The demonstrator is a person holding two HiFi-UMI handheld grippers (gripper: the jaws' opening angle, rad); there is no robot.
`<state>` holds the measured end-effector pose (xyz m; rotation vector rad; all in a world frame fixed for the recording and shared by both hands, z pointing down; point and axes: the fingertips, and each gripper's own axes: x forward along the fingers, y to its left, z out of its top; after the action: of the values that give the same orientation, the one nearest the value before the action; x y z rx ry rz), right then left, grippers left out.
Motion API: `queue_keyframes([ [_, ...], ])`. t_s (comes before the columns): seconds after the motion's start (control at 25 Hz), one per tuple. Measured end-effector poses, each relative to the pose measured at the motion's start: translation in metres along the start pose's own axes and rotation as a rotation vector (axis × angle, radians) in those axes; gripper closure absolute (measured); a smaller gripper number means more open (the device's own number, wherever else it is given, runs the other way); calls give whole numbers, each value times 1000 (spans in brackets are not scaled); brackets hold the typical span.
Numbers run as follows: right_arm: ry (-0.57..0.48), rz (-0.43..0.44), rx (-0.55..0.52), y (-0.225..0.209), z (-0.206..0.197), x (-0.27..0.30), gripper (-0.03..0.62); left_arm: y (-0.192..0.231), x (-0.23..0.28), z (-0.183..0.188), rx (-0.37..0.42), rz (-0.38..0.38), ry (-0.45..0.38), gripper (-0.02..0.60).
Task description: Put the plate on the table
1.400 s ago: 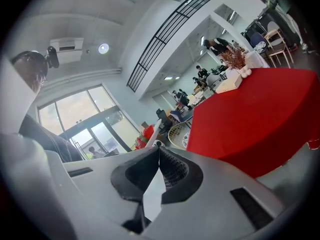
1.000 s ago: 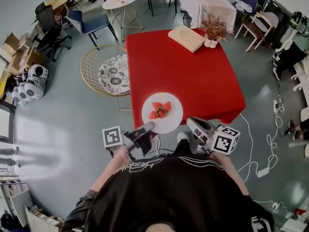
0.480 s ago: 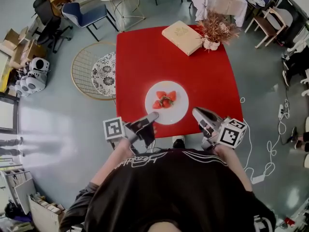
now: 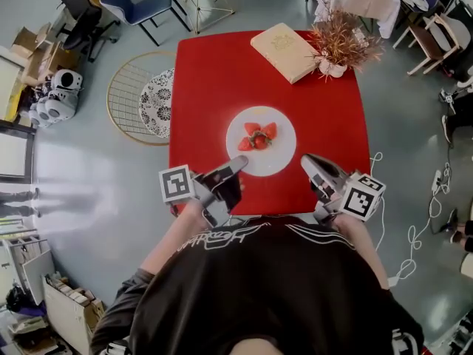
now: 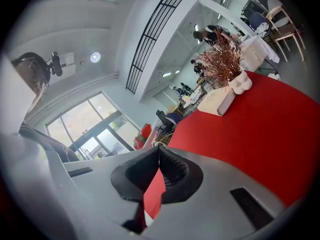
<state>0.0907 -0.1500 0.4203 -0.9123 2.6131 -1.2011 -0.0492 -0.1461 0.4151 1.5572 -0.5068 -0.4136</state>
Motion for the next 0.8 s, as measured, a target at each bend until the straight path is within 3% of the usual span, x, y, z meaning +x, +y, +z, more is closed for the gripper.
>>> queue_keyframes([
  [0.52,40,2,50,-40,-2,4,586,25,40,42,-42,4,-99,565],
  [0.8,59,-2,73,-49,-9,0,586,52,54,59,-42,55,-128,565],
])
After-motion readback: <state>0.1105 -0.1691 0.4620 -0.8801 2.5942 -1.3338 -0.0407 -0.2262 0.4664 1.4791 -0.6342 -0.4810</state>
